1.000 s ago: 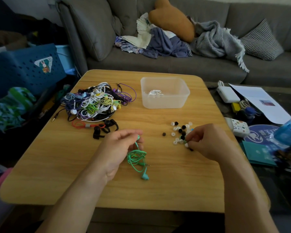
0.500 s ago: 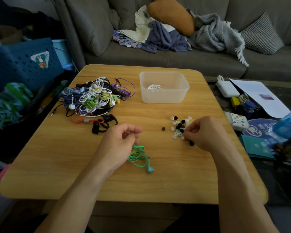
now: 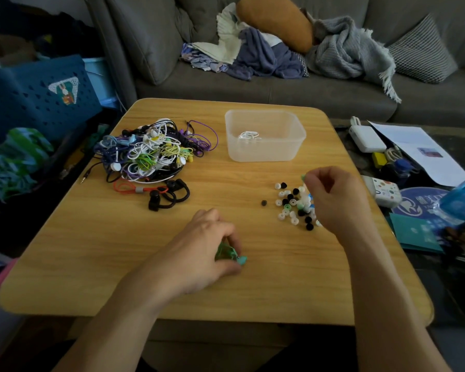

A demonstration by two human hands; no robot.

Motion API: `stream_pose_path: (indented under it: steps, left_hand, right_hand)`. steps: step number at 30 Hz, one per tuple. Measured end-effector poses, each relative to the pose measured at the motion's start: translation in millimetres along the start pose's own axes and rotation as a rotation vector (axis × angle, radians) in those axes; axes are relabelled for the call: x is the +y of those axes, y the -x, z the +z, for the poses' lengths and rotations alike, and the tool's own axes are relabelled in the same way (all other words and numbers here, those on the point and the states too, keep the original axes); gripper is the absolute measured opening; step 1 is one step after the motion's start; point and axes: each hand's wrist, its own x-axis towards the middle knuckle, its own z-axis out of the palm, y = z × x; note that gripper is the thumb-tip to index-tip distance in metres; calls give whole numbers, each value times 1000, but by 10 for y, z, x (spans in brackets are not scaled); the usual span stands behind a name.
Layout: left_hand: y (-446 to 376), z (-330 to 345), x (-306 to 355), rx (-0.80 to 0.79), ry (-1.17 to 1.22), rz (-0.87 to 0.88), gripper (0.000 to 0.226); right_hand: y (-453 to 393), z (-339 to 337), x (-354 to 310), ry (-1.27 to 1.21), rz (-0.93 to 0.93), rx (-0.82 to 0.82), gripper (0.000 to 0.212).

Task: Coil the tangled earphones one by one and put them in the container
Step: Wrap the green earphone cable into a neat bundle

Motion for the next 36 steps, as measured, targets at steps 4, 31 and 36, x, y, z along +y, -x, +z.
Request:
stream_pose_path:
  steps: [4, 31, 36]
  left_hand:
    - [-50, 34, -15, 132, 76, 40, 6]
    - [-144, 18, -20, 505, 688, 5, 14]
    - [-150, 58, -31, 518, 536, 104, 11]
  right_hand:
    - [88, 36, -99, -533, 101, -119, 10]
    - [327, 312, -283, -890, 203, -651, 22]
    - [325, 305, -280, -873, 192, -646, 22]
